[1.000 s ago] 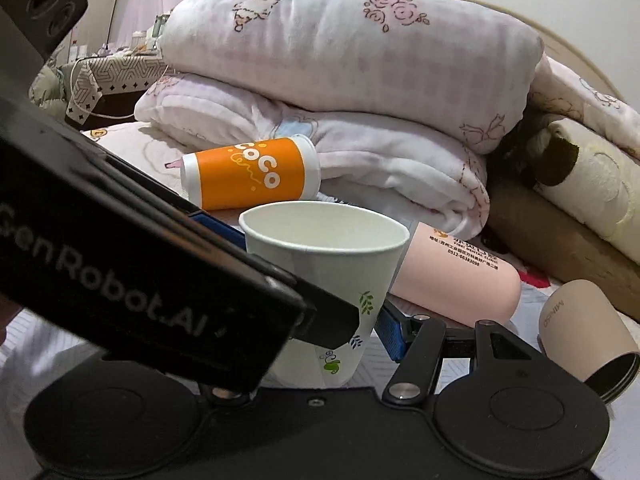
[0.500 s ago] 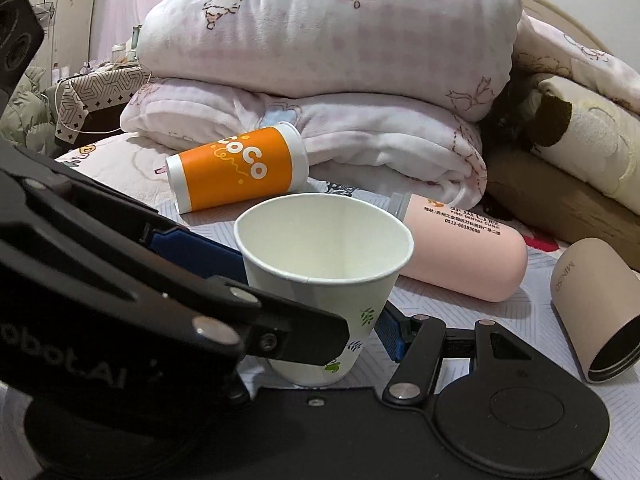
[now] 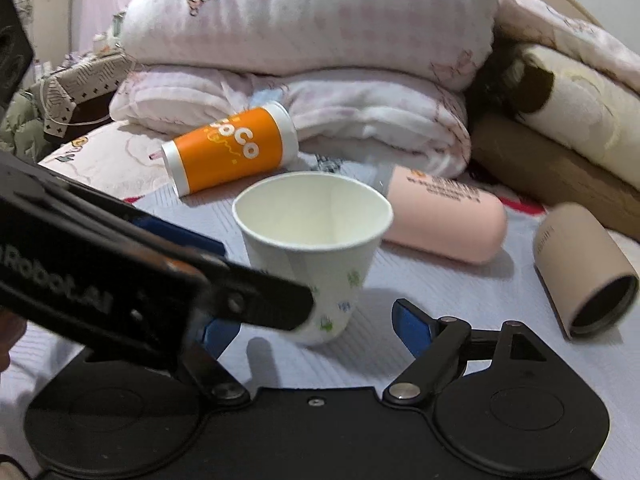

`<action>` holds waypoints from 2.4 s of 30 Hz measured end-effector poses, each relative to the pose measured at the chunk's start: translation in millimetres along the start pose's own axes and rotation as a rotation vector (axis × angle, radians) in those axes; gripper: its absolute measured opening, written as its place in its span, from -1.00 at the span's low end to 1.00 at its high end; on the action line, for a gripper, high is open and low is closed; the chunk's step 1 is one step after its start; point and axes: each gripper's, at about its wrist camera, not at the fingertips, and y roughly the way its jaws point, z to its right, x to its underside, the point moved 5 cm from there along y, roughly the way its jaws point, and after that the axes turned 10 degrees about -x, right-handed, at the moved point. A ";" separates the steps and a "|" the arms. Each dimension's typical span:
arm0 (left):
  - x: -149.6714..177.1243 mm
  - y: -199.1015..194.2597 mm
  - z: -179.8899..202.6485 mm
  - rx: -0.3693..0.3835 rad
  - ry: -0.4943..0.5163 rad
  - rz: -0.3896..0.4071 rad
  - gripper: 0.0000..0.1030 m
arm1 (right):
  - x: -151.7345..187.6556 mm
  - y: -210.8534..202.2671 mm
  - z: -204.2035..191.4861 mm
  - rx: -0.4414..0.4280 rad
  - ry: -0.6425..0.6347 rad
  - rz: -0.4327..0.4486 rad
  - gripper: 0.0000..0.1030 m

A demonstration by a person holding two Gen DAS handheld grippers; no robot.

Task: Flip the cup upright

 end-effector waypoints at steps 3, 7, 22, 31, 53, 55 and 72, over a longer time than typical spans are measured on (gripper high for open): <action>3.6 -14.2 1.9 -0.019 0.014 -0.032 0.49 | 0.5 -11.5 1.3 0.031 0.047 -0.046 0.67; 2.1 -41.3 3.3 -0.052 0.009 -0.019 0.49 | 0.7 -34.8 0.4 0.037 0.105 -0.063 0.67; -1.1 -158.9 24.1 -0.196 0.013 0.144 0.51 | -3.8 -190.0 -18.0 0.168 0.159 0.255 0.68; 29.0 -199.2 26.5 -0.304 0.032 0.243 0.54 | -1.6 -232.4 -55.5 0.206 0.102 0.395 0.68; 49.0 -205.8 24.9 -0.353 0.018 0.324 0.98 | 25.4 -232.7 -69.5 0.265 0.152 0.430 1.00; 50.7 -204.4 25.8 -0.354 0.022 0.318 1.00 | 26.2 -231.4 -65.7 0.285 0.166 0.423 1.00; 52.0 -192.3 19.6 -0.343 -0.022 0.218 1.00 | 29.2 -223.9 -56.0 0.294 0.200 0.385 1.00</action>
